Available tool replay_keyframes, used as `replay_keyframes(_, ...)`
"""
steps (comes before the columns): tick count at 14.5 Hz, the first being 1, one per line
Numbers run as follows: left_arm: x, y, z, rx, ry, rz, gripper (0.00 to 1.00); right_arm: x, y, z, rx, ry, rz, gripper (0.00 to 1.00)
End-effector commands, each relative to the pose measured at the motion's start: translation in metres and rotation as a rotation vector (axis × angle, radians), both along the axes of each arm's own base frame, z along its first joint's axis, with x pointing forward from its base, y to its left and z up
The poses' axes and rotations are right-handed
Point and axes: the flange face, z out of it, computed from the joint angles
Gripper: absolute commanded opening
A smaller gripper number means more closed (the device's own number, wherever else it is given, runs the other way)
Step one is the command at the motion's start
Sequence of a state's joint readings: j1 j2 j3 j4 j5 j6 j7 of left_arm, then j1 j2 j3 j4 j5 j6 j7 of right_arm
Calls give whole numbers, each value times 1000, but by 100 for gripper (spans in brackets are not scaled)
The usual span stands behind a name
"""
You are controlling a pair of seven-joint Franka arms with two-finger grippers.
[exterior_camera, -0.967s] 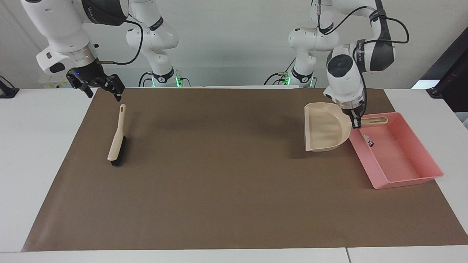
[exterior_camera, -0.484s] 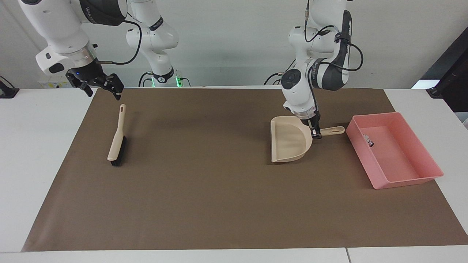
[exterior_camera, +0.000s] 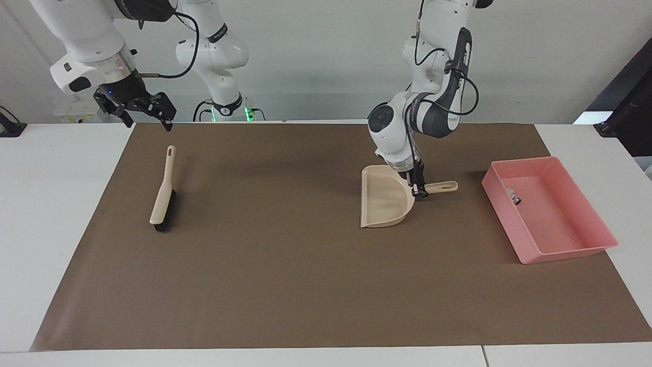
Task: Clean e-waste and dump in bin
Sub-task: 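Lower the dustpan onto the table with the left gripper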
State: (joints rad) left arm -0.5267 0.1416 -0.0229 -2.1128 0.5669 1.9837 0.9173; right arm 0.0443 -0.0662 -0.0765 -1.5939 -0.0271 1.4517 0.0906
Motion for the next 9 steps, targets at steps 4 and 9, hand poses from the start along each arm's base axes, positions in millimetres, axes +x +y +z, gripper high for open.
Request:
replay_keyframes(4,-15,-16,-3,-6,6,-19,29,9,7,2,21,-2,2,100)
replay_keyframes(9,-13,-3,33,5,-22,31,100,10,7,2,5,-6,9,100)
